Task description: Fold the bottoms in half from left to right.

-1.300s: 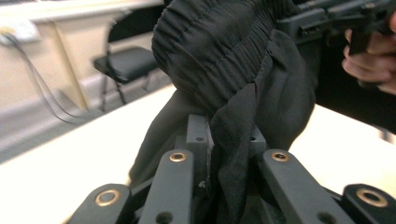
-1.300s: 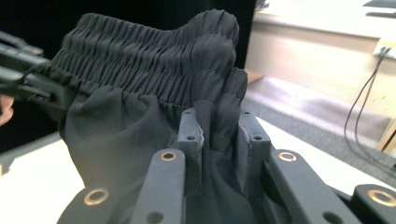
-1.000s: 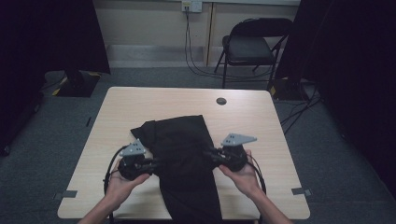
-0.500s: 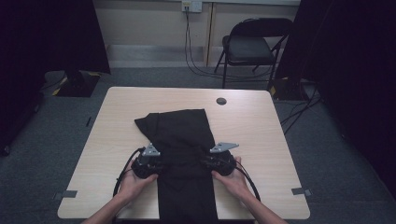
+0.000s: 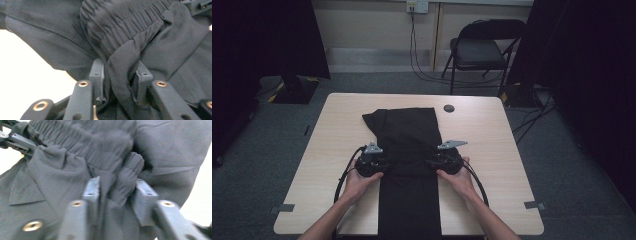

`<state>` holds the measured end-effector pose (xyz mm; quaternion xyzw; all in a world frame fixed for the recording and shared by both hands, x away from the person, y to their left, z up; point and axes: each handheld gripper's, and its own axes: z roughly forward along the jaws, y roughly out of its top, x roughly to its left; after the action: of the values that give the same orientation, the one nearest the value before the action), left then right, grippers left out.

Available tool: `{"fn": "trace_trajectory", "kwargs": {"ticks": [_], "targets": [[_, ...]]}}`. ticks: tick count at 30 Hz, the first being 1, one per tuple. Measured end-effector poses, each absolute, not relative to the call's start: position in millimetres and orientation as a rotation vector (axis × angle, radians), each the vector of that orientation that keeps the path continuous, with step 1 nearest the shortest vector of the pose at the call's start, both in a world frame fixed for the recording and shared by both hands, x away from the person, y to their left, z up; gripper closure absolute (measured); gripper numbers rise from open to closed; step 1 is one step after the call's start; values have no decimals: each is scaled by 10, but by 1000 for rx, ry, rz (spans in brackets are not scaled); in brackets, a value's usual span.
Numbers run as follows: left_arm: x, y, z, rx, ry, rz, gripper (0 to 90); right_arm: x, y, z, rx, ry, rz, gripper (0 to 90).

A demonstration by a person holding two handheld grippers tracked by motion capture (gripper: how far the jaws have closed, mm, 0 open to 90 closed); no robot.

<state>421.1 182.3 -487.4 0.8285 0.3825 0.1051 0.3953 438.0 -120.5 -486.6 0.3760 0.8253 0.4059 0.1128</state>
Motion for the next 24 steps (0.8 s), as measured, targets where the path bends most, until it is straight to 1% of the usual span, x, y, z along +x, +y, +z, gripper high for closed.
{"fn": "trace_trajectory", "kwargs": {"ticks": [1,2,4,5,6,8,11,13,16,21,24], "targets": [[4206,1835,-4855,2092,962,265,608,4376,-1207,-4839,1096,2426,1198,497],[4191,1847,-4822,2047,979,265,591,4372,-1203,-4815,1098,2424,1203,468],[4200,1867,-4741,1941,995,190,551,4381,-1188,-4745,1084,2408,1217,424],[4196,1853,-4693,1936,975,216,528,4406,-1180,-4713,1093,2407,1233,408],[4190,1851,-4656,1941,951,262,526,4434,-1173,-4678,1100,2409,1232,394],[4208,1882,-4664,1909,971,238,521,4464,-1169,-4610,1116,2374,1309,412],[4222,1896,-4711,1957,969,246,519,4500,-1134,-4553,1131,2354,1309,449],[4214,1886,-4713,1965,967,242,503,4511,-1115,-4575,1138,2358,1271,463],[4183,1860,-4698,1985,939,238,500,4496,-1126,-4651,1150,2370,1221,459],[4168,1850,-4671,1969,925,242,489,4396,-1202,-4736,1137,2385,1232,516],[4191,1851,-4680,1945,949,249,452,4318,-1230,-4691,1103,2380,1266,571]]}}
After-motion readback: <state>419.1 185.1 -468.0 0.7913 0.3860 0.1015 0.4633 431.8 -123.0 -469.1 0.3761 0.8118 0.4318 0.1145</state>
